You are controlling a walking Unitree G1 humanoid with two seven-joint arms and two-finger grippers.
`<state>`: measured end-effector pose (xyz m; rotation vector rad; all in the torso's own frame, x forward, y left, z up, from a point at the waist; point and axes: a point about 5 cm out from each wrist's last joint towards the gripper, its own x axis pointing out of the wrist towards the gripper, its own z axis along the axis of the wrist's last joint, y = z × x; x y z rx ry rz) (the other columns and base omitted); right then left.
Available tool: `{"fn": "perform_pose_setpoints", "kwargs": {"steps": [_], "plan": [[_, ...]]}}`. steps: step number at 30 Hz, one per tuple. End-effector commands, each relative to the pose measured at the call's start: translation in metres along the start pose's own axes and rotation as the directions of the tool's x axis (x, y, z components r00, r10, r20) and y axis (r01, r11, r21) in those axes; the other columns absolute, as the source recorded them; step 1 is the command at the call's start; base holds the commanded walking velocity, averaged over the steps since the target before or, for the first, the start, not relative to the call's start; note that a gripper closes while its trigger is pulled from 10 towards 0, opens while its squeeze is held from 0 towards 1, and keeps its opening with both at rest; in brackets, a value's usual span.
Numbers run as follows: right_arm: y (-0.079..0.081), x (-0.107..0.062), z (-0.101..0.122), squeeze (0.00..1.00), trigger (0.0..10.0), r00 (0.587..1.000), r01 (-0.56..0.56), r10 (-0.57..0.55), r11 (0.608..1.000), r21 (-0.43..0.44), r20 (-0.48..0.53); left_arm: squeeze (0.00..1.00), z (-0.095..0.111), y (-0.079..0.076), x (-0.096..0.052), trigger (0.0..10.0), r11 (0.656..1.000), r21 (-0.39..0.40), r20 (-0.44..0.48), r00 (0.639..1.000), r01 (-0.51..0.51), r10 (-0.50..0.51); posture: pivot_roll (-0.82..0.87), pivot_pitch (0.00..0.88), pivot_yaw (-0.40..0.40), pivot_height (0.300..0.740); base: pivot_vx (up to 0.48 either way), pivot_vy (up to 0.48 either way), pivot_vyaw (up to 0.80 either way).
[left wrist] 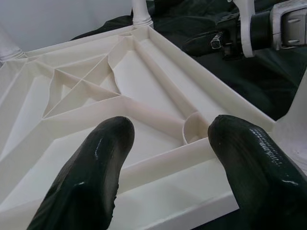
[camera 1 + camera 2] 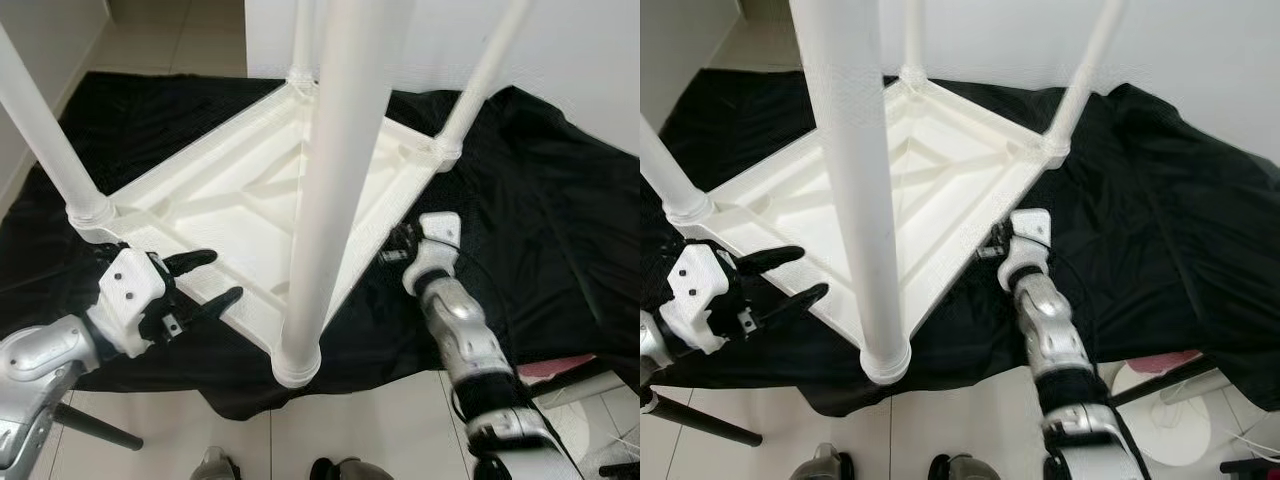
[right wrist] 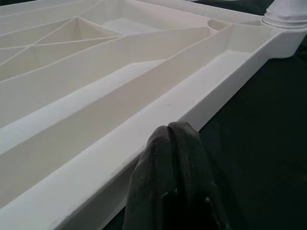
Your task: Building children table
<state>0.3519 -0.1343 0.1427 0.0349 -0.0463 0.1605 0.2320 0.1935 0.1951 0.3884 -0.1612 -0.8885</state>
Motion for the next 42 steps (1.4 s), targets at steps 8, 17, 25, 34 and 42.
{"fn": "perform_pose_setpoints", "kwargs": {"steps": [8, 17, 25, 34, 42], "plan": [[0.005, 0.021, -0.005, 0.0, 10.0, 0.997, 0.001, 0.001, 1.0, 0.031, -0.073, 0.0, 0.003, -0.005, 0.003, 10.0, 1.0, -0.006, 0.01, 1.0, -0.014, 0.014, 0.16, 0.093, -0.121, 0.74, 0.0, 0.0, 0.0], [0.003, 0.034, 0.005, 0.0, 10.0, 0.999, 0.035, -0.036, 0.999, -0.038, -0.038, 0.0, 0.002, -0.008, 0.003, 10.0, 1.0, -0.008, 0.006, 1.0, -0.023, 0.023, 0.16, 0.094, -0.124, 0.74, 0.0, 0.0, 0.0], [-0.012, 0.023, 0.008, 0.0, 10.0, 0.995, 0.06, -0.057, 0.997, -0.038, 0.077, 0.0, -0.005, -0.008, 0.003, 10.0, 0.999, -0.047, -0.024, 1.0, -0.007, 0.006, 0.16, 0.094, -0.118, 0.74, 0.0, 0.0, 0.0], [-0.057, -0.021, 0.0, 0.0, 10.0, 0.978, 0.088, -0.063, 0.989, -0.12, 0.198, 1.0, -0.021, 0.005, 0.005, 10.0, 0.99, -0.101, -0.09, 0.99, 0.1, -0.109, 0.12, 0.09, -0.092, 0.74, 0.0, 0.0, 0.0], [-0.064, -0.041, -0.004, 0.0, 10.0, 0.974, 0.098, -0.068, 0.987, -0.13, 0.217, 1.0, -0.031, 0.009, 0.008, 10.0, 0.982, -0.053, -0.149, 0.971, 0.181, -0.187, 0.09, 0.09, -0.072, 0.74, 0.0, 0.0, 0.0]]}}
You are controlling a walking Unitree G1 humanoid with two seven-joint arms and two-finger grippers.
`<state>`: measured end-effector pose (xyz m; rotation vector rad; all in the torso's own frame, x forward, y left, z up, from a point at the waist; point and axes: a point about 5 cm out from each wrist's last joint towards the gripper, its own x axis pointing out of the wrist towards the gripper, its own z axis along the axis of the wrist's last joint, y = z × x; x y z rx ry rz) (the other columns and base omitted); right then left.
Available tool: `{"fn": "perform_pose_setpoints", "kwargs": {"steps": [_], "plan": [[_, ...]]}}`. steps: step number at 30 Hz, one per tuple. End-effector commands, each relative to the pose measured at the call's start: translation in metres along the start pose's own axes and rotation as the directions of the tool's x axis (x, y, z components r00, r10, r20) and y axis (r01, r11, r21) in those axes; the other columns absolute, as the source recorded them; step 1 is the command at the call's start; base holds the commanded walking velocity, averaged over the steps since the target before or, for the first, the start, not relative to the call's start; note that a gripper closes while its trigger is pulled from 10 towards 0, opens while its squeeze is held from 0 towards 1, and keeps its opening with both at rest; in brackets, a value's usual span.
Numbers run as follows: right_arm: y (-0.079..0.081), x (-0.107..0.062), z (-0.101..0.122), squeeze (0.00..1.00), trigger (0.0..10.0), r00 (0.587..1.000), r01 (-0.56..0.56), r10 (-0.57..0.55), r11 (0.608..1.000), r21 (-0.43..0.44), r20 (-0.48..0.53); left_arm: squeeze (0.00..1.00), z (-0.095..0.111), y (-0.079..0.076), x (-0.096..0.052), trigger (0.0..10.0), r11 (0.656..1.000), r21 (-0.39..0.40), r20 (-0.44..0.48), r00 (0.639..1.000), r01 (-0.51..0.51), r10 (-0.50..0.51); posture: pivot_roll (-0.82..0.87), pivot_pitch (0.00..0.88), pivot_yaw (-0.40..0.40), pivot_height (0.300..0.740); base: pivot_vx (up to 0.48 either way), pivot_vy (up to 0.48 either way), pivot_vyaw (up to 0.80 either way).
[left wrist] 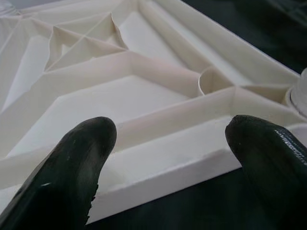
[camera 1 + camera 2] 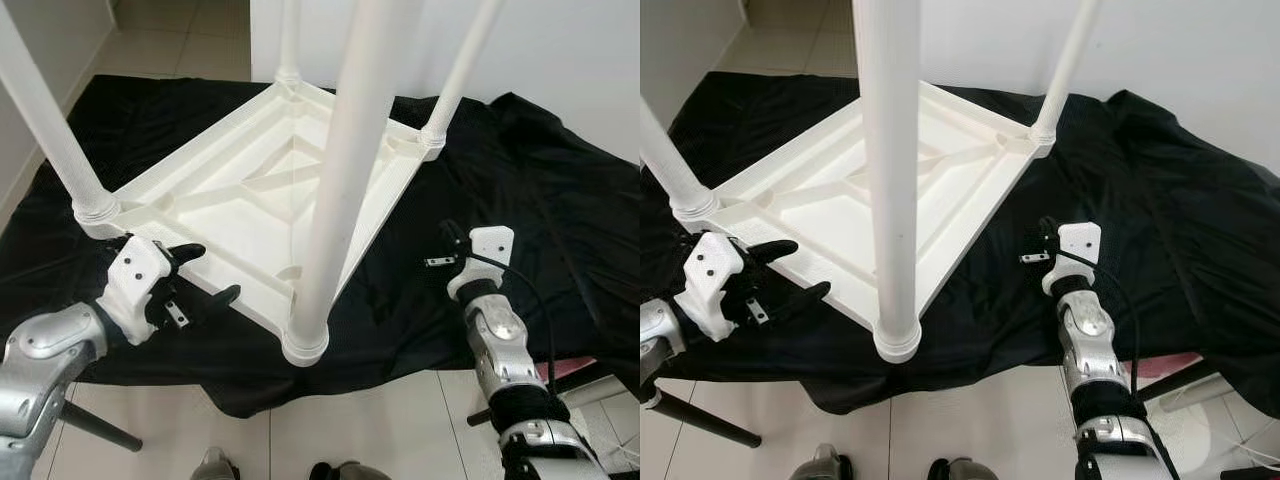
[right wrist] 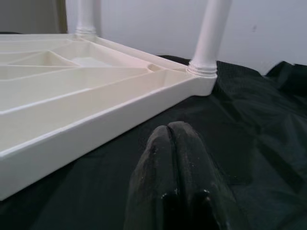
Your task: Building children table
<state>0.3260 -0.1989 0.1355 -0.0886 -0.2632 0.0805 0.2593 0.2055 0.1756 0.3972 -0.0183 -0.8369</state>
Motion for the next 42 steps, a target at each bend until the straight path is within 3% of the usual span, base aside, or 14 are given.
{"fn": "perform_pose_setpoints", "kwargs": {"steps": [1, 2, 3, 4, 13, 19, 24, 27, 35, 42], "plan": [[-0.004, -0.006, -0.001, 0.0, 10.0, 1.0, 0.01, -0.01, 1.0, -0.004, 0.003, 1.0, -0.004, -0.009, 0.001, 10.0, 0.976, 0.029, -0.035, 0.976, 0.218, -0.217, 0.08, 0.089, -0.066, 0.74, 0.0, 0.0, 0.0], [-0.004, -0.009, -0.001, 0.0, 10.0, 1.0, 0.008, -0.008, 1.0, -0.007, 0.003, 0.93, -0.005, -0.008, 0.003, 10.0, 0.971, 0.026, -0.044, 0.971, 0.237, -0.236, 0.08, 0.089, -0.066, 0.74, 0.0, 0.0, 0.0], [-0.003, -0.01, -0.001, 0.0, 10.0, 1.0, 0.006, -0.006, 1.0, -0.01, 0.005, 0.93, -0.006, -0.008, 0.004, 10.0, 0.968, 0.024, -0.051, 0.967, 0.25, -0.248, 0.08, 0.089, -0.066, 0.74, 0.0, 0.0, 0.0], [-0.002, -0.011, -0.001, 0.0, 10.0, 1.0, -0.001, 0.001, 1.0, -0.01, 0.005, 0.0, -0.007, -0.007, 0.005, 10.0, 0.963, 0.028, -0.057, 0.963, 0.267, -0.265, 0.08, 0.088, -0.06, 0.74, 0.0, 0.0, 0.0], [-0.002, -0.01, 0.002, 0.0, 10.0, 1.0, 0.003, -0.003, 1.0, -0.016, 0.009, 0.0, -0.015, -0.003, 0.009, 10.0, 0.943, 0.012, -0.091, 0.94, 0.332, -0.33, 0.07, 0.083, -0.052, 0.74, 0.0, 0.0, 0.0], [0.004, -0.009, 0.0, 0.0, 10.0, 1.0, -0.015, 0.015, 1.0, -0.005, -0.002, 0.0, -0.021, -0.003, 0.014, 10.0, 0.902, -0.022, -0.122, 0.895, 0.431, -0.43, 0.07, 0.08, -0.059, 0.74, 0.0, 0.0, 0.0], [0.002, -0.007, 0.003, 0.0, 10.0, 1.0, -0.022, 0.022, 1.0, -0.016, 0.001, 0.0, -0.012, -0.001, 0.016, 10.0, 0.892, -0.053, -0.069, 0.89, 0.448, -0.451, 0.06, 0.077, -0.061, 0.74, 0.0, 0.0, 0.0], [-0.002, -0.005, 0.004, 0.0, 10.0, 1.0, -0.02, 0.02, 1.0, -0.022, 0.001, 0.0, -0.007, 0.0, 0.018, 10.0, 0.888, -0.028, -0.064, 0.886, 0.458, -0.459, 0.07, 0.077, -0.066, 0.74, 0.0, 0.0, 0.0], [0.004, 0.002, 0.007, 0.0, 10.0, 0.999, -0.043, 0.043, 0.999, -0.019, 0.009, 0.0, -0.017, 0.007, 0.032, 10.0, 0.887, -0.032, -0.083, 0.883, 0.46, -0.461, 0.07, 0.081, -0.066, 0.74, 0.0, 0.0, 0.0], [0.007, 0.005, 0.01, 0.0, 10.0, 0.998, -0.055, 0.056, 0.998, -0.025, 0.019, 0.0, -0.026, 0.002, 0.036, 10.0, 0.864, -0.048, -0.117, 0.857, 0.5, -0.502, 0.05, 0.082, -0.049, 0.74, 0.0, 0.0, 0.0]]}}
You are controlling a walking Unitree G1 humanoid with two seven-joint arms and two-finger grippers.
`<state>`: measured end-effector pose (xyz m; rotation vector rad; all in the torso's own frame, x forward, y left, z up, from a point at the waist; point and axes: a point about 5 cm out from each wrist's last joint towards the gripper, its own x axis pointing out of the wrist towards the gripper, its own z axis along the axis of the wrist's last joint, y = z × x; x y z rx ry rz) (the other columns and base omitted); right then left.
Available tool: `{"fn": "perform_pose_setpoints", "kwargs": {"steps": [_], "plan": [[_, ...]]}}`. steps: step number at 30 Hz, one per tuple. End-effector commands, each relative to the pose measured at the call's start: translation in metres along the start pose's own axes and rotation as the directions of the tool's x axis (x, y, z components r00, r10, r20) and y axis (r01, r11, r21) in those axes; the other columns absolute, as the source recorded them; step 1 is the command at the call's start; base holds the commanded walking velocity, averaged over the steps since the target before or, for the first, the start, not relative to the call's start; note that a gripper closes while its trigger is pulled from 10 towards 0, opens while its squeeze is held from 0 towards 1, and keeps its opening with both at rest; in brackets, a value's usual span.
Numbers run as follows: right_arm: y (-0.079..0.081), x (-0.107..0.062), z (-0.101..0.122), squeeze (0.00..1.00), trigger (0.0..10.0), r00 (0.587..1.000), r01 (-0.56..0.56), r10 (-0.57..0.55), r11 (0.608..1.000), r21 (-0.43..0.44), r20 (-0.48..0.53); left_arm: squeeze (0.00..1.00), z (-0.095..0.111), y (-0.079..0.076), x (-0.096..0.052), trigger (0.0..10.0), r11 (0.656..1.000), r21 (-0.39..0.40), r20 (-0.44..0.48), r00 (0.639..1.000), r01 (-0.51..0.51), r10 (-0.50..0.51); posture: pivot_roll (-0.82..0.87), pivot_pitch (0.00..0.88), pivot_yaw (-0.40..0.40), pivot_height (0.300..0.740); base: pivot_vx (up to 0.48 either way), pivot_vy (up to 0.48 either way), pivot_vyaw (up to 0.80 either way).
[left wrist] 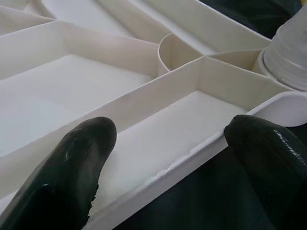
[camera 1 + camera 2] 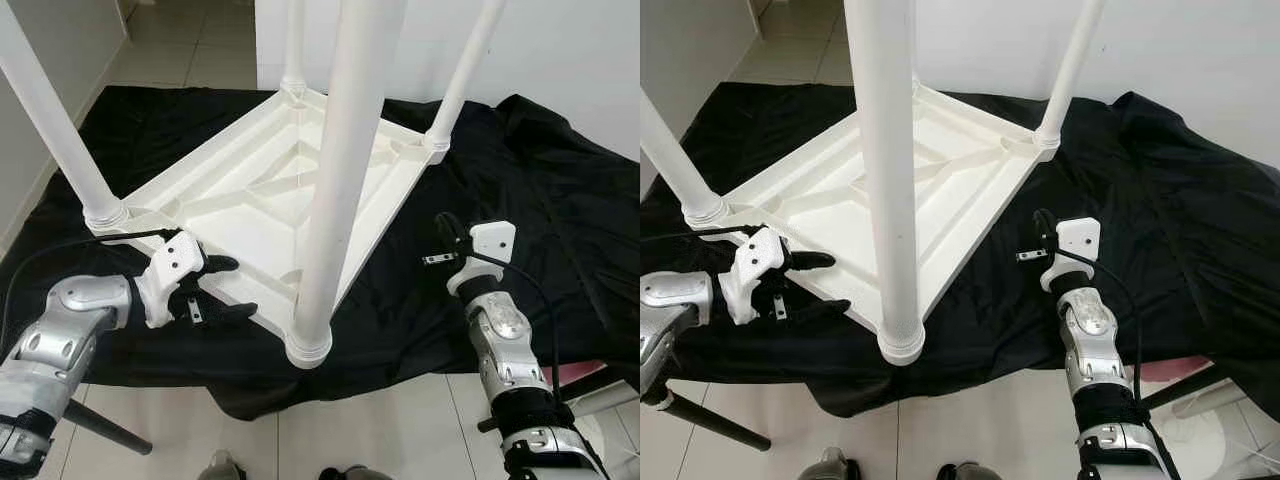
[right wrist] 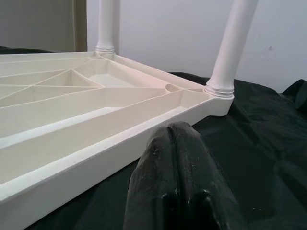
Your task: Building children table
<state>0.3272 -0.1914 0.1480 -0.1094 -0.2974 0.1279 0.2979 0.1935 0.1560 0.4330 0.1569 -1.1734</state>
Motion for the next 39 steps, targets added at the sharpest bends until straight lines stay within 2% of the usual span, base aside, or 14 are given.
{"fn": "perform_pose_setpoints", "kwargs": {"steps": [1, 6, 10, 15, 19, 22, 34, 36, 37, 39], "plan": [[-0.001, 0.0, -0.001, 0.0, 10.0, 1.0, -0.002, 0.002, 1.0, -0.014, -0.014, 0.0, -0.01, -0.014, 0.003, 10.0, 0.983, -0.004, -0.051, 0.981, 0.185, -0.185, 0.05, 0.083, -0.046, 0.74, 0.0, 0.0, 0.0], [-0.003, -0.001, -0.001, 0.0, 10.0, 1.0, 0.005, -0.005, 1.0, -0.013, -0.013, 0.0, -0.014, -0.015, 0.002, 10.0, 0.981, -0.008, -0.059, 0.979, 0.195, -0.195, 0.05, 0.083, -0.046, 0.74, 0.0, 0.0, 0.0], [-0.009, -0.005, -0.003, 0.0, 10.0, 0.999, 0.031, -0.032, 0.999, -0.018, -0.02, 0.0, -0.014, -0.005, -0.009, 10.0, 0.983, -0.007, -0.077, 0.98, 0.185, -0.185, 0.04, 0.091, -0.028, 0.74, 0.0, 0.0, 0.0], [-0.008, -0.005, -0.003, 0.0, 10.0, 0.999, 0.031, -0.032, 0.999, -0.016, -0.02, 0.0, -0.014, -0.003, -0.01, 10.0, 0.982, -0.003, -0.09, 0.978, 0.188, -0.188, 0.04, 0.095, -0.029, 0.74, 0.0, 0.0, 0.0], [-0.003, -0.001, -0.002, 0.0, 10.0, 1.0, 0.015, -0.015, 1.0, -0.014, -0.016, 0.0, -0.022, -0.012, 0.004, 10.0, 0.968, 0.013, -0.121, 0.962, 0.249, -0.246, 0.05, 0.098, -0.034, 0.74, 0.0, 0.0, 0.0], [-0.002, 0.001, 0.0, 0.0, 10.0, 1.0, 0.01, -0.01, 1.0, -0.014, -0.009, 0.0, -0.024, -0.015, 0.008, 10.0, 0.962, 0.018, -0.132, 0.954, 0.274, -0.269, 0.04, 0.101, -0.028, 0.74, 0.0, 0.0, 0.0], [-0.002, 0.0, -0.001, 0.0, 10.0, 1.0, 0.024, -0.024, 1.0, -0.012, -0.008, 0.0, -0.019, -0.009, 0.021, 10.0, 0.949, 0.049, -0.147, 0.942, 0.312, -0.302, 0.04, 0.11, -0.011, 0.74, 0.0, 0.0, 0.0], [0.0, -0.002, -0.001, 0.0, 10.0, 1.0, 0.024, -0.024, 1.0, -0.01, -0.009, 0.0, -0.017, -0.008, 0.023, 3.1, 0.945, 0.044, -0.139, 0.939, 0.323, -0.315, 0.03, 0.114, -0.008, 0.74, 0.0, 0.0, 0.0], [0.001, -0.002, -0.001, 0.0, 10.0, 1.0, 0.024, -0.024, 1.0, -0.009, -0.009, 0.0, -0.017, -0.009, 0.023, 2.0, 0.943, 0.043, -0.138, 0.937, 0.33, -0.322, 0.03, 0.117, -0.003, 0.74, 0.0, 0.0, 0.0], [0.001, -0.002, -0.001, 0.0, 10.0, 1.0, 0.024, -0.024, 1.0, -0.009, -0.009, 0.0, -0.017, -0.009, 0.023, 2.0, 0.943, 0.043, -0.138, 0.937, 0.33, -0.322, 0.03, 0.117, -0.003, 0.74, 0.0, 0.0, 0.0]]}}
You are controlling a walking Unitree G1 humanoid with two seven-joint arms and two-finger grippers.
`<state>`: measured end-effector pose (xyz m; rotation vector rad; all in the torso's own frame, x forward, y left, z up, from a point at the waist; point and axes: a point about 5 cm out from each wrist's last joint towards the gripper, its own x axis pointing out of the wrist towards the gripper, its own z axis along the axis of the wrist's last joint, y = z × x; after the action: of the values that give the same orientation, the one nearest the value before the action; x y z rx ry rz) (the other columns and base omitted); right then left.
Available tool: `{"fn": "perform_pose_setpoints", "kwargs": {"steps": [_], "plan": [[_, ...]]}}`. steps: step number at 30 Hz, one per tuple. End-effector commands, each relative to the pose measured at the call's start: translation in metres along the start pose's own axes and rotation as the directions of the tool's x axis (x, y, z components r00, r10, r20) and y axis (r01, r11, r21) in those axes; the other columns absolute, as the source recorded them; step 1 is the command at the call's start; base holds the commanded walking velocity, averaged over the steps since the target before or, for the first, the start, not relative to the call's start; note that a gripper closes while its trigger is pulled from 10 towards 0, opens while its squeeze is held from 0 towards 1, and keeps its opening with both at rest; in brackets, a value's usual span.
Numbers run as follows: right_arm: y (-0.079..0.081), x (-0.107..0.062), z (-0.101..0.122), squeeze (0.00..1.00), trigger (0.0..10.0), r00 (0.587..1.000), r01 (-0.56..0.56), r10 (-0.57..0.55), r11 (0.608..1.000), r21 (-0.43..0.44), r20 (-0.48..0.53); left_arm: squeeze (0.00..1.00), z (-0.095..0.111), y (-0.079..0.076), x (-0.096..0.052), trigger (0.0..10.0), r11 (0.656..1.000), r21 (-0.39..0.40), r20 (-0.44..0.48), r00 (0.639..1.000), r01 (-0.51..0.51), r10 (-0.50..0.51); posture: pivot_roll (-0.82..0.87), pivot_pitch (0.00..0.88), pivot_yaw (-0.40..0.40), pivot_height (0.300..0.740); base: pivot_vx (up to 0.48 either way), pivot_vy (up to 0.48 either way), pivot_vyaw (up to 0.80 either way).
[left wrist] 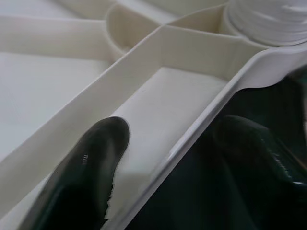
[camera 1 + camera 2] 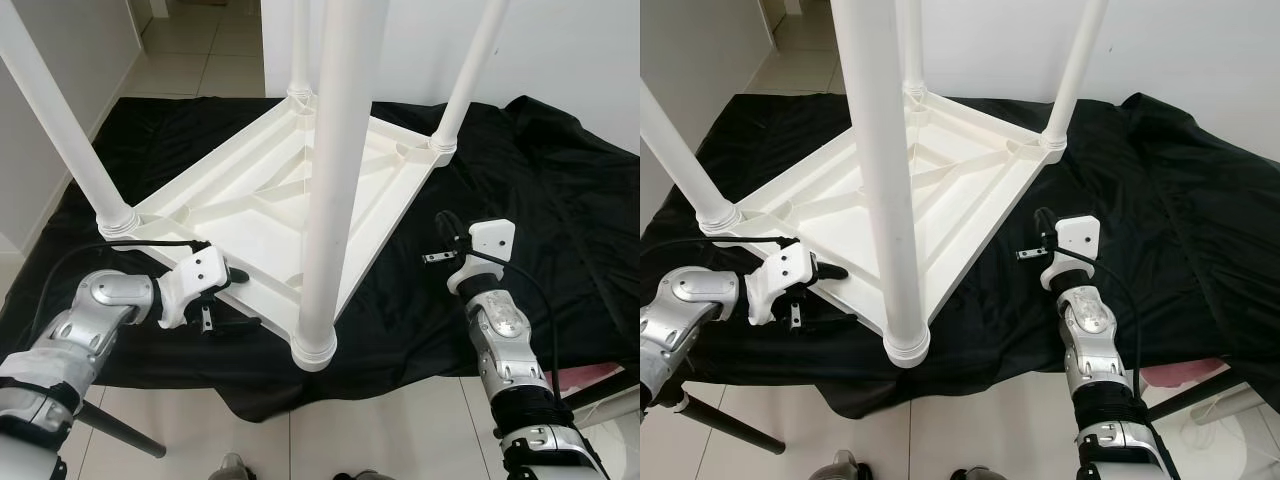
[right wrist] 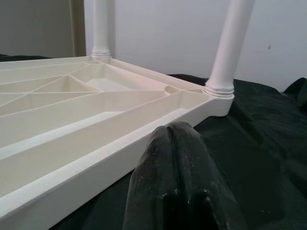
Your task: Building children table
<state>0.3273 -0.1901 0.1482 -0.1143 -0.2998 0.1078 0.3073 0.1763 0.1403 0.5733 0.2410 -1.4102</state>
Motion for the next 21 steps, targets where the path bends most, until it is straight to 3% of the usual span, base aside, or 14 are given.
{"fn": "perform_pose_setpoints", "kwargs": {"steps": [1, 11, 21], "plan": [[0.0, -0.003, -0.002, 0.0, 10.0, 1.0, 0.003, -0.003, 1.0, -0.001, -0.012, 0.0, -0.009, -0.011, 0.003, 0.3, 0.995, -0.022, -0.031, 0.994, 0.1, -0.101, 0.03, 0.119, 0.0, 0.74, 0.0, 0.0, 0.0], [0.0, -0.003, -0.002, 0.0, 10.0, 1.0, 0.008, -0.008, 1.0, 0.006, -0.011, 0.0, -0.013, -0.026, 0.012, 0.0, 0.988, -0.011, -0.025, 0.987, 0.157, -0.157, 0.03, 0.124, 0.005, 0.74, 0.0, 0.0, 0.0], [0.0, -0.001, -0.003, 0.0, 10.0, 0.999, 0.038, -0.038, 0.999, 0.018, -0.015, 0.0, 0.001, -0.004, 0.015, 0.0, 0.998, 0.057, 0.018, 1.0, 0.022, -0.023, 0.03, 0.128, 0.005, 0.74, 0.0, 0.0, 0.0]]}}
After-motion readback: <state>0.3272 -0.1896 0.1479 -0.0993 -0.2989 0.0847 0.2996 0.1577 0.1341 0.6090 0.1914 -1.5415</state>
